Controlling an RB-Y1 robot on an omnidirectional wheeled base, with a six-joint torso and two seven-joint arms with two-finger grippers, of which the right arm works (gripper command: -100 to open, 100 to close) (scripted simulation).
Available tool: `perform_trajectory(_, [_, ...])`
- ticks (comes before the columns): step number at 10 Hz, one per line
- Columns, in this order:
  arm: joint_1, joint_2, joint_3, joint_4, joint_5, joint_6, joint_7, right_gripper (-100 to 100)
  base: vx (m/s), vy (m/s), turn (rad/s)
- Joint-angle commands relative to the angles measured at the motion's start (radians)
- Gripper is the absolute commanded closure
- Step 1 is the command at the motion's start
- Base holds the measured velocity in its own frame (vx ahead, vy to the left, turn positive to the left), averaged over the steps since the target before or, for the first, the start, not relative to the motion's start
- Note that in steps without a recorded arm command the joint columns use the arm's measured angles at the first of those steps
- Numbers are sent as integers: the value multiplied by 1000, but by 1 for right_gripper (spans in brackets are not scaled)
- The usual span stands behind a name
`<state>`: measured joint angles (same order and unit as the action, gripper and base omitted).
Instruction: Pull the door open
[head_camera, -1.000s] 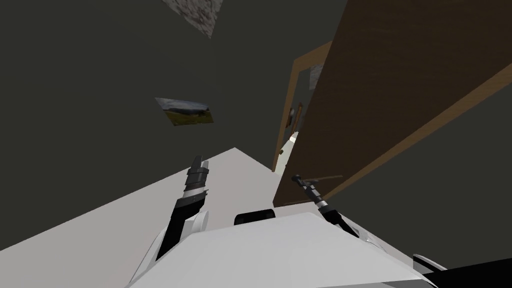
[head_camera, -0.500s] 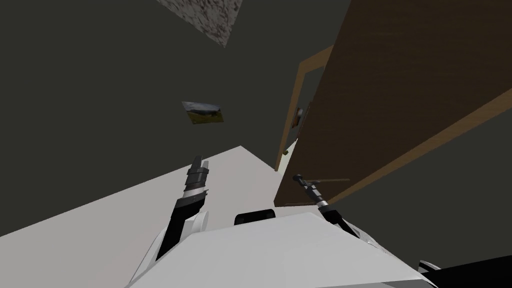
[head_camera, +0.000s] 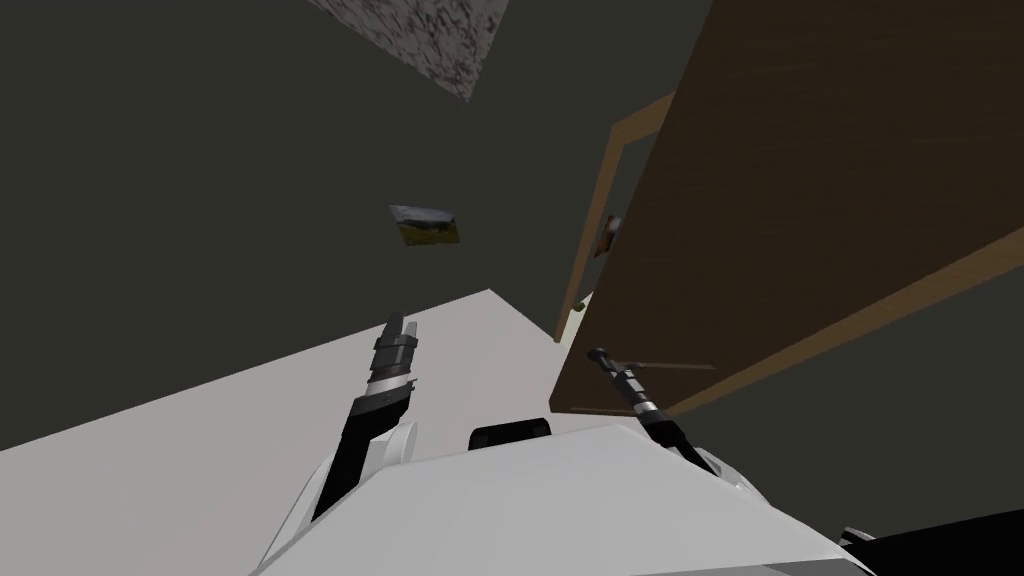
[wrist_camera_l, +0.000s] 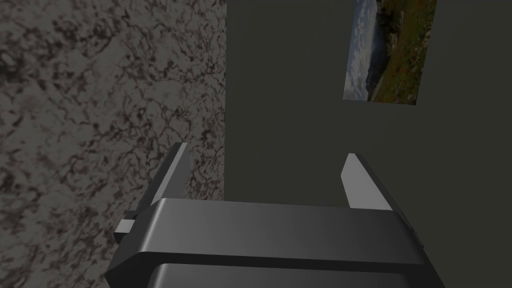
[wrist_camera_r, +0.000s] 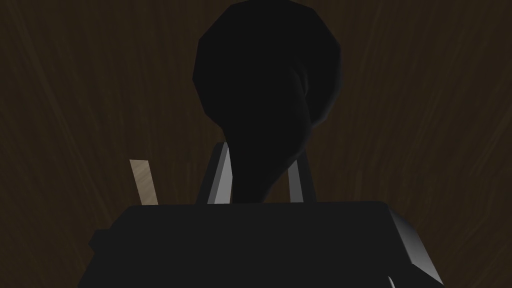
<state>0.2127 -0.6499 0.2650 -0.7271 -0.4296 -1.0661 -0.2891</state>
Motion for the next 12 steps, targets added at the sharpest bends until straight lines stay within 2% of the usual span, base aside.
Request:
perform_trajectory(1, [8, -3, -32, -6, -1, 13, 4, 100, -117, -41, 195])
perform_trajectory(8, [22, 26, -122, -14, 16, 57, 13, 100, -115, -23, 166])
perform_trajectory(9, [26, 34, -147, -16, 20, 69, 16, 100, -186, -15, 299])
perform_trajectory(12, [33, 49, -192, -19, 29, 91, 20, 100, -170, -29, 208])
